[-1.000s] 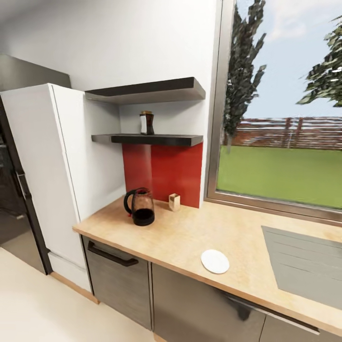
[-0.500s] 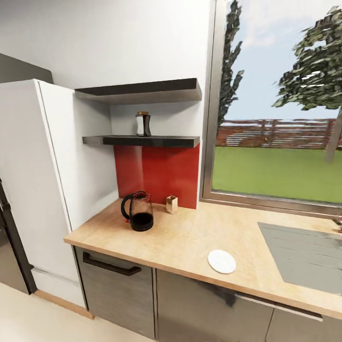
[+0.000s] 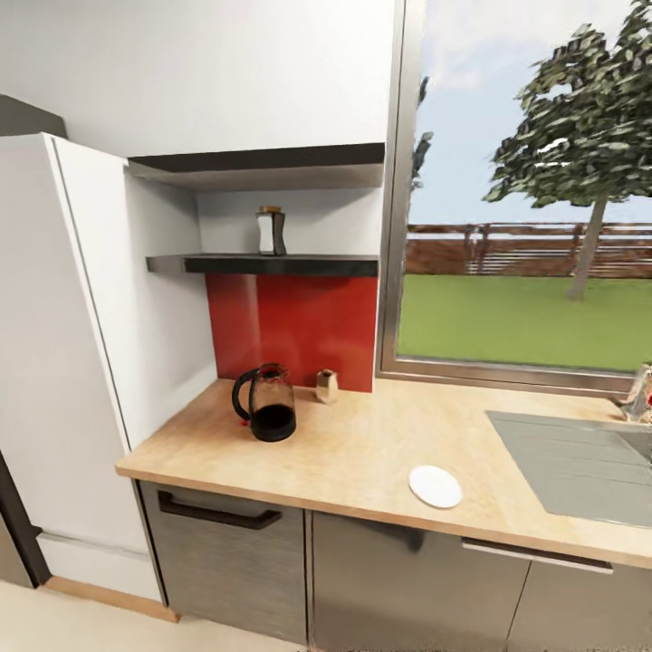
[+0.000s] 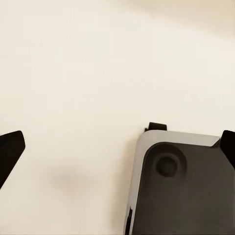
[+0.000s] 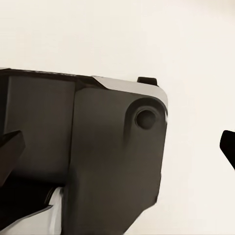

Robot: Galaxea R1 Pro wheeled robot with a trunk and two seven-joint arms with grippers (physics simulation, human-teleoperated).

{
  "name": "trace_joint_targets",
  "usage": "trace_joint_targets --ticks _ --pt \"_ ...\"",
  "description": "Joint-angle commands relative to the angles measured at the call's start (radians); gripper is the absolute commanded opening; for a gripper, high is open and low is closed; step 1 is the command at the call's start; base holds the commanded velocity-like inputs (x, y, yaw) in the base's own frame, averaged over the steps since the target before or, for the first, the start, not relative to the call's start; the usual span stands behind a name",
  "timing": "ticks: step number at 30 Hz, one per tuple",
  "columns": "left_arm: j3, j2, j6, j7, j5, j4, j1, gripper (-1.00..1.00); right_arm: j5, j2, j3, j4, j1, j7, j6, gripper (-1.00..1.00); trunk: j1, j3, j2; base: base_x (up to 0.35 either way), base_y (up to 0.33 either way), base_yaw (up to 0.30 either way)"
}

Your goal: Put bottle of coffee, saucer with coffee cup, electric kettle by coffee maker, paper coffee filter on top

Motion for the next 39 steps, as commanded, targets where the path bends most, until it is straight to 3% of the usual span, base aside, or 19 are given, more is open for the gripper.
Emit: trace_joint_targets --ticks 1,23,39 --pt "0.002 0.0 -0.004 -0.002 0.008 0.001 0.0 1.0 0.011 0.0 -0.003 -0.002 0.0 -0.001 0.005 1.0 0.0 -0.002 -0.001 0.0 0.338 -0.145" --pt "0.003 0.0 -0.004 -0.001 0.01 0.001 0.0 1.0 0.011 0.0 -0.003 -0.001 0.0 -0.001 0.005 1.0 0.0 -0.035 -0.001 -0.045 0.326 -0.131" --pt "0.005 0.001 -0.003 0.004 0.007 -0.001 0.0 1.0 0.012 0.0 -0.004 -0.029 0.0 -0.005 0.007 1.0 0.0 -0.058 -0.001 -0.164 0.157 -0.119"
